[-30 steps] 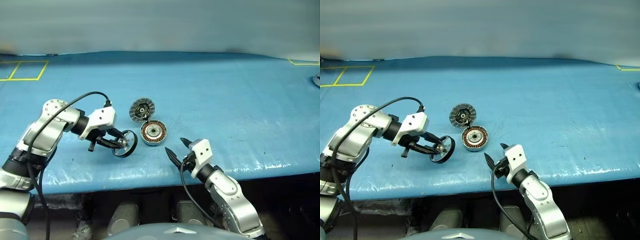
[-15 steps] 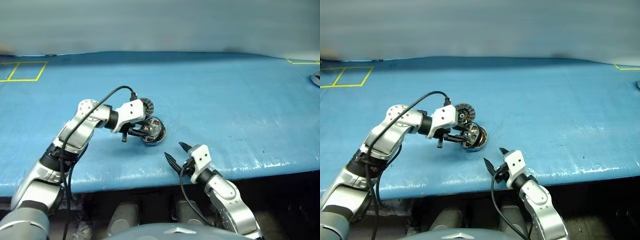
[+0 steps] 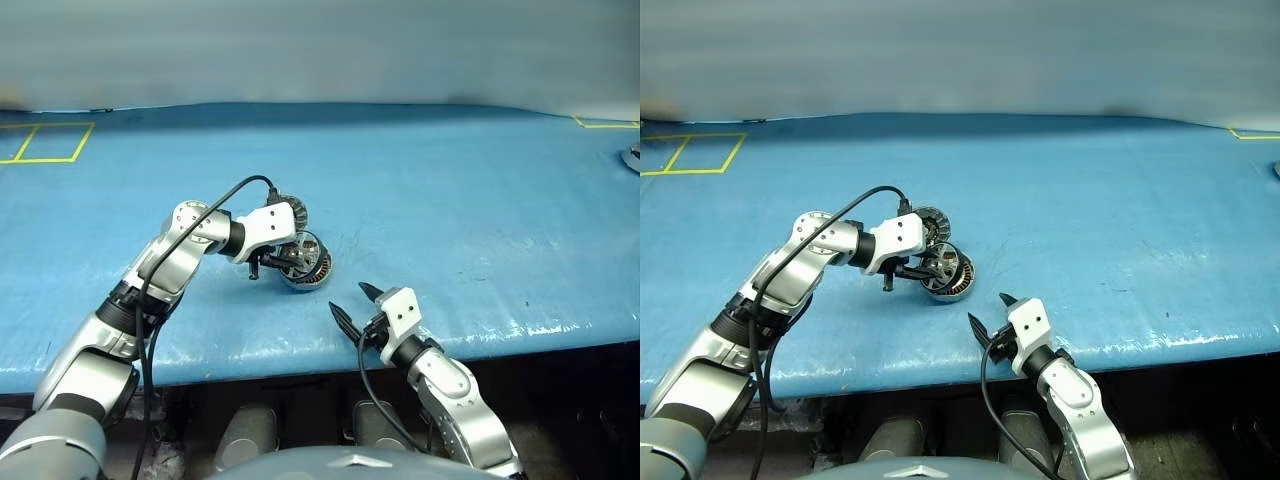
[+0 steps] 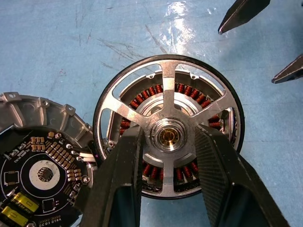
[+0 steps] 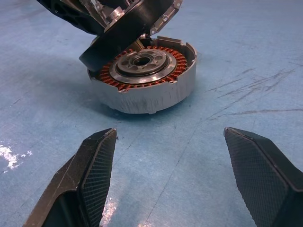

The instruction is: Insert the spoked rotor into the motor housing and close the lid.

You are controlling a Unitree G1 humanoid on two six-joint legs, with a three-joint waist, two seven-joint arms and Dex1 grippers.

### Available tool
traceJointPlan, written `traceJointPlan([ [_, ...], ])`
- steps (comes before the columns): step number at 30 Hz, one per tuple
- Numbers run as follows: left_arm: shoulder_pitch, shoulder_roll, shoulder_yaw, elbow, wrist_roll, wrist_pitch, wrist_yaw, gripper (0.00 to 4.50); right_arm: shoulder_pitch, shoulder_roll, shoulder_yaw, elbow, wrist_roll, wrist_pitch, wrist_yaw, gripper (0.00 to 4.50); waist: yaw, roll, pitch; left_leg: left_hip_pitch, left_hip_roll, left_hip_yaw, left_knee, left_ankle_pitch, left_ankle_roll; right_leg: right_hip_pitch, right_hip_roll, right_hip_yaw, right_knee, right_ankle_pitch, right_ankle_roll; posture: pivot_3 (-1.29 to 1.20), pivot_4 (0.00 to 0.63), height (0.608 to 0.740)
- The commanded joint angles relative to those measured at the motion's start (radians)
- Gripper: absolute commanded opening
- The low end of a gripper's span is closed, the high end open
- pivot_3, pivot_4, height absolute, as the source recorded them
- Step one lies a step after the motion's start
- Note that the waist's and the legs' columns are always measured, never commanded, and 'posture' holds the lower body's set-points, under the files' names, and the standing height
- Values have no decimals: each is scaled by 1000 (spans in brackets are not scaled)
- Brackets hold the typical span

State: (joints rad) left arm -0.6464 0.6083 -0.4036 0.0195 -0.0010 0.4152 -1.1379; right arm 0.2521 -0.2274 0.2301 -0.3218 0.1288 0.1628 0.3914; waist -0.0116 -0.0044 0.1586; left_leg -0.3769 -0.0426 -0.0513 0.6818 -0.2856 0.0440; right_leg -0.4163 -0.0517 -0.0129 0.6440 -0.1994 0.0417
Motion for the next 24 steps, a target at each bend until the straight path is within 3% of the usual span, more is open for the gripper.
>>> traceJointPlan([
  [1, -23, 18, -8, -1, 19, -12, -24, 1268, -13, 6, 2, -28, 2, -5, -1, 3812, 0, 0, 0, 0, 0, 0, 0, 0, 0, 0, 0, 0, 0, 0, 0, 0, 150, 740],
  [3, -27, 22, -18, 4, 28, -16, -33, 1268, -14, 6, 2, -28, 1, -4, -2, 3812, 0, 0, 0, 0, 0, 0, 0, 0, 0, 0, 0, 0, 0, 0, 0, 0, 150, 740],
  [13, -55, -14, -5, 10, 5, -31, -55, 4469, -8, 9, -1, -33, -2, 5, -15, 3812, 2, 0, 0, 0, 0, 0, 0, 0, 0, 0, 0, 0, 0, 0, 0, 0, 150, 740],
  [16, -48, -14, 15, -22, -31, -17, -75, 4469, -6, 9, -4, -37, 1, 9, -17, 3812, 0, 0, 0, 0, 0, 0, 0, 0, 0, 0, 0, 0, 0, 0, 0, 0, 150, 740],
  [17, -39, -12, 29, -44, -54, -4, -83, 4282, -4, 11, -9, -41, 6, 11, -19, 3812, -1, 0, 0, 0, 0, 0, 0, 0, 0, 0, 0, 0, 0, 0, 0, 0, 150, 740],
  [24, 142, 27, 124, -255, -217, 137, -75, 2094, -46, 33, -93, -88, 47, 67, -70, 3812, -5, 0, 0, 0, 0, 0, 0, 0, 0, 0, -3, 1, 0, 0, -1, 0, 150, 740],
])
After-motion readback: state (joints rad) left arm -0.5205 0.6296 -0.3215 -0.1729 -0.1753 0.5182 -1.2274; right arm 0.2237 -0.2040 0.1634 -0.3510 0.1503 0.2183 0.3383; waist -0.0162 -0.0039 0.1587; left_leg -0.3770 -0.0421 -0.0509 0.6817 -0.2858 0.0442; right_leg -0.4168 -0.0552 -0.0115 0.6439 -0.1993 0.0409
